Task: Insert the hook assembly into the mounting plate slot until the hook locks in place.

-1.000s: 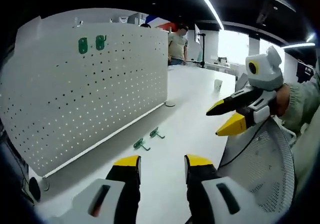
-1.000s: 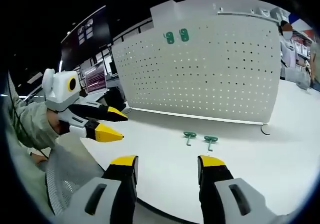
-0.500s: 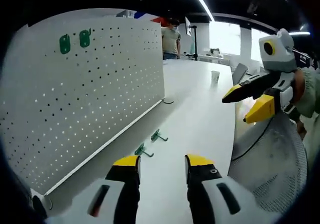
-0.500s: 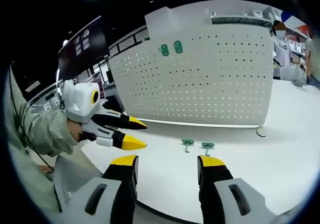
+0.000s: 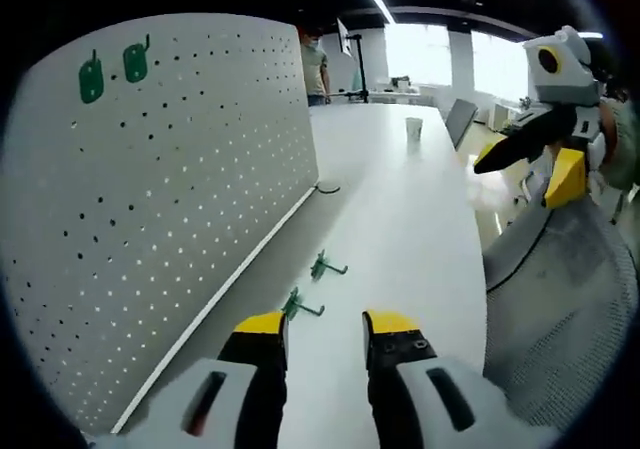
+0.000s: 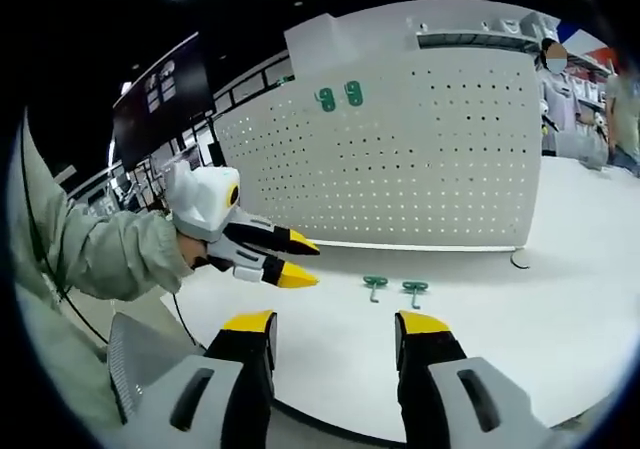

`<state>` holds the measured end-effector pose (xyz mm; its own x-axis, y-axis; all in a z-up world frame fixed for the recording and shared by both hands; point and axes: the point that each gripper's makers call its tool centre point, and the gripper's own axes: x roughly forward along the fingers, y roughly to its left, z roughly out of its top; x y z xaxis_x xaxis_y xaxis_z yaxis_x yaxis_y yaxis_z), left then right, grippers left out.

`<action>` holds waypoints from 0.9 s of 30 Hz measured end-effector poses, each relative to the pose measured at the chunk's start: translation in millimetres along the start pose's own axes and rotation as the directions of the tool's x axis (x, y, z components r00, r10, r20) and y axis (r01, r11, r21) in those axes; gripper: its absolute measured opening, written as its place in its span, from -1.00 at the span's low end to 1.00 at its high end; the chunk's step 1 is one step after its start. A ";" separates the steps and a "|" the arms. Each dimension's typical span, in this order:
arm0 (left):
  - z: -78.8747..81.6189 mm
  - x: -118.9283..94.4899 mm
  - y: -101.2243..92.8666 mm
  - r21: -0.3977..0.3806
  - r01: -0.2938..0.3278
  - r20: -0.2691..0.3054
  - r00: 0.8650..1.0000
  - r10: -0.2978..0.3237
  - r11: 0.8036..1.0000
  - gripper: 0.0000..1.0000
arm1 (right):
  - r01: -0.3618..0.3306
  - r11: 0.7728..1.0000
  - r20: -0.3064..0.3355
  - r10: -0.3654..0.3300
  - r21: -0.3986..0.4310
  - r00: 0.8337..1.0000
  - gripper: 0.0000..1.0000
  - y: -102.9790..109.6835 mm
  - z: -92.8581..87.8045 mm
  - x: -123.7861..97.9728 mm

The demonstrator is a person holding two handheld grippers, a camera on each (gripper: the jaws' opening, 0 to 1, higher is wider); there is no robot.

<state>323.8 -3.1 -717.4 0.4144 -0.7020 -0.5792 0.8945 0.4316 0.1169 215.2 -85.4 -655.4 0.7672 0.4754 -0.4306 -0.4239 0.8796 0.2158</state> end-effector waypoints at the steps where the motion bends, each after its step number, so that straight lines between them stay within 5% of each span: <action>1: -2.8 2.8 3.1 0.006 0.002 -0.013 1.000 -0.002 1.000 -0.40 | 0.000 1.000 0.000 0.000 0.000 1.000 -0.08 0.2 0.0 0.3; 8: -16.3 23.8 12.2 0.080 0.027 -0.060 0.998 -0.022 0.996 -0.45 | 0.006 1.000 0.004 -0.006 0.022 1.000 -0.08 -2.5 -0.9 1.4; 14: -27.8 45.7 21.6 0.067 0.050 -0.097 0.994 -0.043 0.996 -0.44 | 0.030 0.999 0.006 -0.030 0.044 1.000 -0.09 -10.1 -2.0 -1.2; 27: -27.9 75.9 32.4 0.098 0.083 -0.129 0.989 -0.070 0.992 -0.42 | 0.046 0.995 0.016 -0.048 0.090 0.999 -0.11 -13.0 -3.6 -5.3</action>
<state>379.5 -26.7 -780.1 0.3257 -0.6512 -0.6855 0.9379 0.3141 0.1472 214.9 -99.5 -659.1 0.7943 0.4330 -0.4262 -0.3432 0.8986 0.2735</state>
